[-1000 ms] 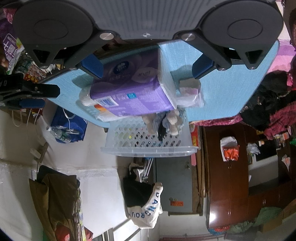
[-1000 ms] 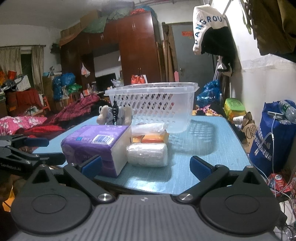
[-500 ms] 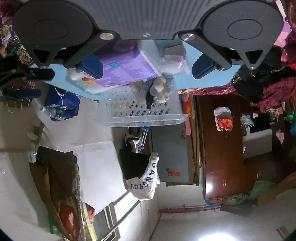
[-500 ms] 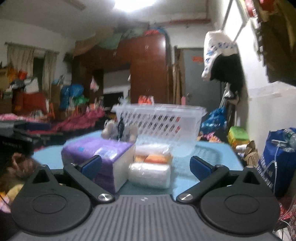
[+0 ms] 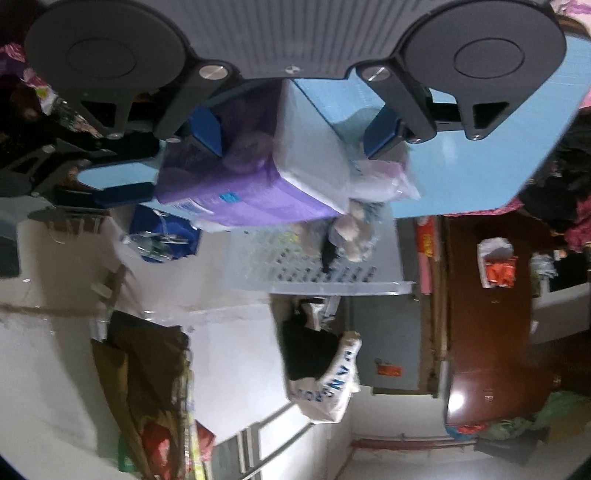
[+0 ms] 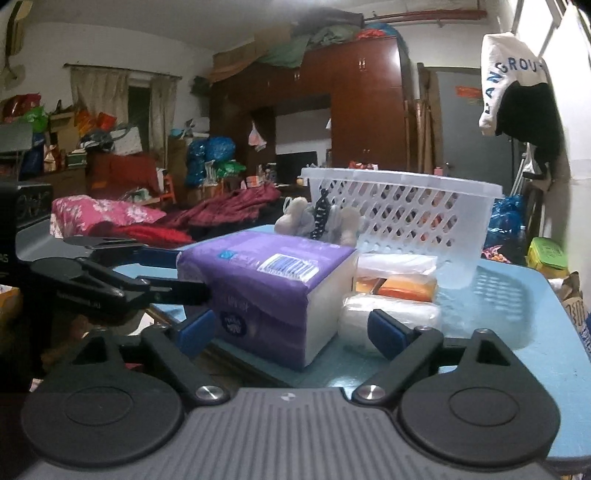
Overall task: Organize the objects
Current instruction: 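Grasp the purple tissue pack with both grippers and lift it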
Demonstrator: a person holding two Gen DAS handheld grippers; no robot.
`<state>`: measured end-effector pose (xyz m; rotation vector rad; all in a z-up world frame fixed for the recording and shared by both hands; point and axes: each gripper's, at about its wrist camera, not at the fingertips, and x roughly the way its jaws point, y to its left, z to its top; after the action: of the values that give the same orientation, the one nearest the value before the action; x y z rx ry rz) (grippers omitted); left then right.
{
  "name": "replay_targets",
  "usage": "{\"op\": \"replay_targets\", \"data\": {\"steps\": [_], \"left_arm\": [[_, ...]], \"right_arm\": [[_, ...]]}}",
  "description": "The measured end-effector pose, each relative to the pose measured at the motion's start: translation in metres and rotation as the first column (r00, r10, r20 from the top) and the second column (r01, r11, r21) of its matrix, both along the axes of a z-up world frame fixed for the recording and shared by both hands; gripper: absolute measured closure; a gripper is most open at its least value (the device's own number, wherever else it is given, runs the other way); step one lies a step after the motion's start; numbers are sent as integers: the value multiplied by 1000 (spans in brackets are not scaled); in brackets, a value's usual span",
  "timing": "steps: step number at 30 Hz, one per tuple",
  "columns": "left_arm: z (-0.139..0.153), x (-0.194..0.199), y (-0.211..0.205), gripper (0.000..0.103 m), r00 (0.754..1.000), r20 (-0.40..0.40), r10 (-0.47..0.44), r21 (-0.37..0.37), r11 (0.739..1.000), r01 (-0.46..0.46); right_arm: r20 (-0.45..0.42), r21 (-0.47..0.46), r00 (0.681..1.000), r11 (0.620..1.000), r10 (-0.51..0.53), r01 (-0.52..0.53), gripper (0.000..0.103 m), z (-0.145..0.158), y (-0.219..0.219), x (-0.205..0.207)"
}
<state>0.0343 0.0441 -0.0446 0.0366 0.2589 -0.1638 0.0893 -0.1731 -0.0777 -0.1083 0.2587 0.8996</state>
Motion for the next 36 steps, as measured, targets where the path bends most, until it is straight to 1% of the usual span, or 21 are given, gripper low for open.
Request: {"op": "replay_targets", "data": {"steps": [3, 4, 5, 7, 8, 9, 11, 12, 15, 17, 18, 21, 25, 28, 31, 33, 36], "left_arm": [[-6, 2, 1, 21, 999, 8, -37, 1, 999, 37], [-7, 2, 1, 22, 999, 12, -46, 2, 999, 46], [-7, 1, 2, 24, 998, 16, -54, 1, 999, 54], [-7, 0, 2, 32, 996, 20, -83, 0, 997, 83], [-7, 0, 1, 40, 995, 18, -102, -1, 995, 102], [-7, -1, 0, 40, 994, 18, -110, 5, 994, 110], [-9, -2, -3, 40, 994, 25, -108, 29, 994, 107], [-9, -2, -3, 41, 994, 26, -109, 30, 994, 108], [-9, -4, -2, 42, 994, 31, -104, 19, 994, 103], [-9, -8, -4, 43, 994, 42, -97, 28, 995, 96], [-8, -10, -5, 43, 994, 52, -97, 32, 995, 95], [0, -19, -4, 44, 990, 94, -106, 18, 994, 104], [13, -26, -4, 44, 985, 134, -113, 14, 994, 112], [39, -20, -9, 44, 978, 175, -113, 38, 993, 108], [80, -1, -12, 44, 968, 223, -117, 74, 992, 103], [112, 22, -13, 44, 962, 243, -127, 98, 990, 106], [153, 71, -9, 44, 969, 206, -136, 94, 988, 119]], "right_arm": [[-20, -1, 999, 999, 32, -32, 25, -1, 0, 5], [-22, -4, 999, 999, 39, -39, 29, -3, 0, 6], [-22, -9, 999, 999, 45, -45, 32, -3, 2, 7], [-31, -5, 998, 998, 59, -60, 40, -4, 3, 10], [-36, 3, 997, 998, 69, -69, 43, -4, 2, 10], [-40, 9, 996, 997, 79, -79, 46, -4, 3, 10], [-31, 8, 996, 997, 79, -79, 47, -4, 4, 9], [-28, 10, 997, 997, 77, -77, 49, -4, 3, 8], [-22, 21, 997, 997, 74, -74, 53, -4, 1, 6], [12, 22, 998, 998, 60, -61, 54, -3, 0, -1], [44, 19, 998, 998, 51, -52, 54, -1, 0, -7], [103, 21, 994, 999, 42, -45, 55, 7, -4, -18], [139, 36, 989, 998, 43, -49, 56, 19, -7, -21], [166, 40, 985, 998, 38, -45, 56, 45, -8, -14], [201, 57, 979, 998, 28, -40, 56, 82, -5, 6], [220, 61, 975, 998, 13, -27, 56, 110, 0, 27], [206, 62, 978, 998, -16, 3, 56, 145, 6, 66]]}}
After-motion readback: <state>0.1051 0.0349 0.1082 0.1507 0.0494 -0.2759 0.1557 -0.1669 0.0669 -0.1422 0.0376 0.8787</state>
